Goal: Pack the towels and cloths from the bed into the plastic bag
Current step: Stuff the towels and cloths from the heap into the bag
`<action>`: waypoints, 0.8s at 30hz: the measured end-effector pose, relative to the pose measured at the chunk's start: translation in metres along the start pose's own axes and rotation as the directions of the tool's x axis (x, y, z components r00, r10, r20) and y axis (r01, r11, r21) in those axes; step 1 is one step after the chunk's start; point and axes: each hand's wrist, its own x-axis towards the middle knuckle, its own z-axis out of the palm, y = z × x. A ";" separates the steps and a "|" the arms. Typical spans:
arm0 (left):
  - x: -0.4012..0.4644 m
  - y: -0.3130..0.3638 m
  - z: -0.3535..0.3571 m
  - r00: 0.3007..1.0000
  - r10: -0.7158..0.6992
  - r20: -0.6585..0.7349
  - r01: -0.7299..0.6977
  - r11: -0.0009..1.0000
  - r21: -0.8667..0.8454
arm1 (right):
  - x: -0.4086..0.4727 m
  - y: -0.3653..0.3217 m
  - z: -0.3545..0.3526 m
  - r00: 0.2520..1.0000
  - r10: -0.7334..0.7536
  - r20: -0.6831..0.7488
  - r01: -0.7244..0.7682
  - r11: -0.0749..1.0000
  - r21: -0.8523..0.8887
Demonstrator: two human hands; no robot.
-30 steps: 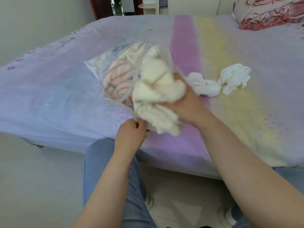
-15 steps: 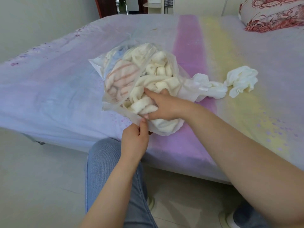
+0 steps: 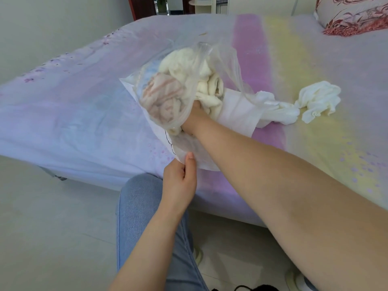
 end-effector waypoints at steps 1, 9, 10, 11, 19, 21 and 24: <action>0.001 0.000 0.001 1.000 -0.015 0.001 0.015 1.000 0.000 | 0.000 0.000 0.000 0.999 -0.002 0.045 0.002 1.000 -0.003; 0.009 0.010 0.017 0.995 -0.099 -0.033 0.095 0.991 -0.091 | -0.069 0.042 -0.004 0.992 -0.094 -0.082 0.124 0.832 0.541; 0.011 0.011 0.020 0.993 -0.112 -0.035 0.108 0.989 -0.100 | -0.085 0.048 -0.001 0.963 -0.093 -0.254 0.229 0.780 0.583; 0.013 0.011 0.023 0.991 -0.125 -0.039 0.120 0.987 -0.107 | -0.100 0.054 0.002 0.887 -0.063 -0.457 0.356 0.724 0.591; 0.010 0.009 0.032 0.988 -0.148 -0.031 0.144 0.982 -0.121 | -0.085 0.197 0.015 0.526 0.713 -0.463 0.047 0.519 0.853; 0.007 0.011 0.032 0.991 -0.131 -0.012 0.130 0.987 -0.100 | -0.066 0.217 0.014 0.725 0.643 -0.246 -0.317 0.629 0.710; 0.007 0.013 0.031 0.994 -0.112 0.007 0.112 0.989 -0.099 | -0.036 0.219 0.021 0.880 0.460 -0.117 -0.391 0.843 0.369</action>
